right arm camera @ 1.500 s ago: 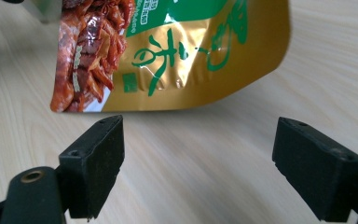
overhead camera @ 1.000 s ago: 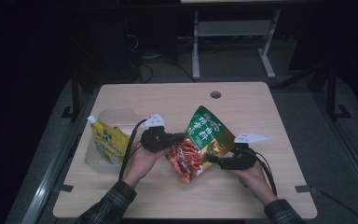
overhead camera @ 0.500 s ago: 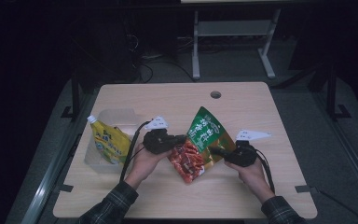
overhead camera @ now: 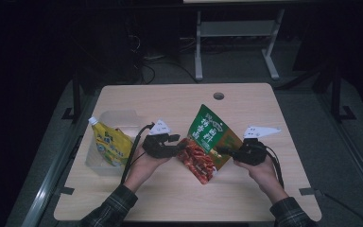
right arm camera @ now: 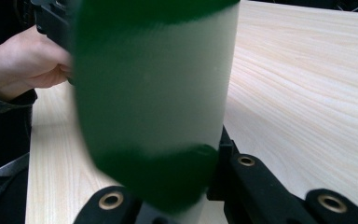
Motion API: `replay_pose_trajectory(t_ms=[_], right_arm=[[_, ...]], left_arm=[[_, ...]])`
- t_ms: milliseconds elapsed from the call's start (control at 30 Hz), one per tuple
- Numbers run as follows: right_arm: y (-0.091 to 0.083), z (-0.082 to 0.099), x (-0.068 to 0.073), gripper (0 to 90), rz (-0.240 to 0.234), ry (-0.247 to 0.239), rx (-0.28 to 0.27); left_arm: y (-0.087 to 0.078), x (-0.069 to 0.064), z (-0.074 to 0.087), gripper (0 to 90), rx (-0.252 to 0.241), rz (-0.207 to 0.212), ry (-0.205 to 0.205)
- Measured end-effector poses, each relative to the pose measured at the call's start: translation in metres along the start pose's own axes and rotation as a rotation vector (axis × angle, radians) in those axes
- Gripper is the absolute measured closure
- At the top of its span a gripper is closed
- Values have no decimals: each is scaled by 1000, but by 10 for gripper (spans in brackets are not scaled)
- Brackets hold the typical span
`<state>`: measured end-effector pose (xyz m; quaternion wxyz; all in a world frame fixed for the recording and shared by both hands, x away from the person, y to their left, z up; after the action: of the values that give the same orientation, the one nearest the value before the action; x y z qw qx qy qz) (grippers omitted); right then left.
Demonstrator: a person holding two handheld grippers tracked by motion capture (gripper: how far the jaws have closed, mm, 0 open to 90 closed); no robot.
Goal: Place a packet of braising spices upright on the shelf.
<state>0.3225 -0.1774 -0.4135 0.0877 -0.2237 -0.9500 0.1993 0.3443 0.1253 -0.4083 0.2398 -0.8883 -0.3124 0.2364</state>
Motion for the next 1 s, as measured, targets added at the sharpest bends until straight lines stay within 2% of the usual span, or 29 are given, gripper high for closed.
replay_pose_trajectory(t_ms=[167, 300, 400, 500, 567, 867, 1000], right_arm=[[-2, -7, 0, 899, 10, -9, 30], [-3, -14, -1, 898, 15, -6, 26], [-2, -20, -2, 899, 18, -17, 24], [2, -26, -1, 899, 16, -22, 24], [5, -31, 0, 899, 15, -34, 31], [21, -51, 3, 900, 29, -74, 61], [27, -62, 3, 900, 27, -77, 63]], left_arm=[[-5, -8, 13, 390, 69, 27, 24], [-6, -17, 31, 309, 134, 54, 47], [-7, -21, 43, 245, 169, 62, 81], [-8, -23, 52, 205, 181, 69, 93], [-10, -23, 56, 184, 185, 69, 120], [-21, -26, 73, 163, 178, 96, 110], [-27, -28, 79, 163, 175, 103, 112]])
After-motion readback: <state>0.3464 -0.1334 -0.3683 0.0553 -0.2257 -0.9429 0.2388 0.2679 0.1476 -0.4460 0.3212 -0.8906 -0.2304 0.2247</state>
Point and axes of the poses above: each handheld gripper's, and its own axes: y roughly forward along the jaws, z roughly out of its underside, x roughly to its left, the point moved 1 cm from there along y, roughly forward along the jaws, and after that the axes turned 13 degrees about -y, right-handed, at the moved point
